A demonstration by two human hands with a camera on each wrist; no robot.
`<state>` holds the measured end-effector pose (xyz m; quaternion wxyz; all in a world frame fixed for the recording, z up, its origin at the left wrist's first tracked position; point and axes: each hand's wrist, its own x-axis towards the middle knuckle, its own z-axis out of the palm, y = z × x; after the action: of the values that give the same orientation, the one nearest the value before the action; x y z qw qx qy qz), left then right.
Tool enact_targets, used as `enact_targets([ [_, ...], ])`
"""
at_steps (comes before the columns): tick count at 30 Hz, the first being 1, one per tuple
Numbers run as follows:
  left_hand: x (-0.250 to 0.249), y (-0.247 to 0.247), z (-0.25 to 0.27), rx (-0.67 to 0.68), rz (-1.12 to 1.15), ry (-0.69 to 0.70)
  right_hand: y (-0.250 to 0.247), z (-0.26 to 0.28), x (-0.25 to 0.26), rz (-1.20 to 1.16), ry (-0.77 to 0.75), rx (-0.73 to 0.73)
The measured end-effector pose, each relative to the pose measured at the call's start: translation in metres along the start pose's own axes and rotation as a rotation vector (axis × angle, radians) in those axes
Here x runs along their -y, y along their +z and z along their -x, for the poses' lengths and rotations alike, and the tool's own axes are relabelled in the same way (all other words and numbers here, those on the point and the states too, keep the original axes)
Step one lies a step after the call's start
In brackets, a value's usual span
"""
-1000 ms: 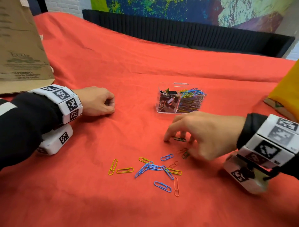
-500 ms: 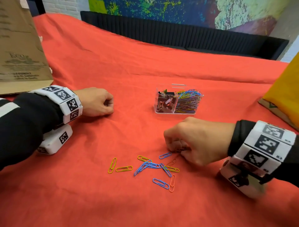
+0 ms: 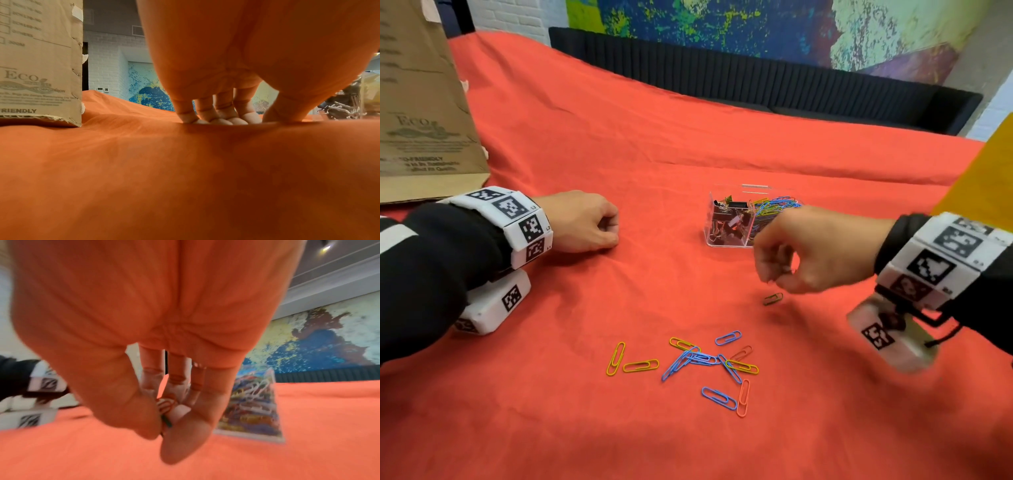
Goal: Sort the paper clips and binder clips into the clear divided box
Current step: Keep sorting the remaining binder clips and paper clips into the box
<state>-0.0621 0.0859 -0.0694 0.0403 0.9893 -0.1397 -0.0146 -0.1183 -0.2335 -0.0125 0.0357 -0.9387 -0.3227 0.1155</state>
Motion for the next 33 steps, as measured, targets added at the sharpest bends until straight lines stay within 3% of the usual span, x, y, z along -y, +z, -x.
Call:
enact_targets([
  [3,-0.001,0.0,0.0,0.003,-0.002,0.002,-0.029,-0.009,-0.019,-0.036,0.067,-0.12],
  [8,-0.003,-0.002,0.002,0.011,0.005,-0.007,-0.058,-0.037,-0.049,0.096,0.184,-0.431],
  [13,-0.004,-0.002,0.001,0.003,-0.003,-0.005,-0.048,-0.048,-0.061,0.113,0.203,-0.418],
  [18,-0.002,-0.002,0.001,0.011,0.001,-0.004,-0.043,-0.036,-0.058,0.125,0.143,-0.53],
  [21,-0.002,-0.002,0.001,0.008,0.003,0.0,-0.026,-0.019,-0.032,0.111,0.023,-0.417],
  [25,-0.001,-0.001,0.0,0.004,-0.011,0.005,0.012,0.002,-0.003,0.094,-0.061,0.027],
  [33,-0.003,-0.002,0.004,-0.006,-0.005,-0.013,0.033,0.0,0.003,0.16,-0.047,0.036],
])
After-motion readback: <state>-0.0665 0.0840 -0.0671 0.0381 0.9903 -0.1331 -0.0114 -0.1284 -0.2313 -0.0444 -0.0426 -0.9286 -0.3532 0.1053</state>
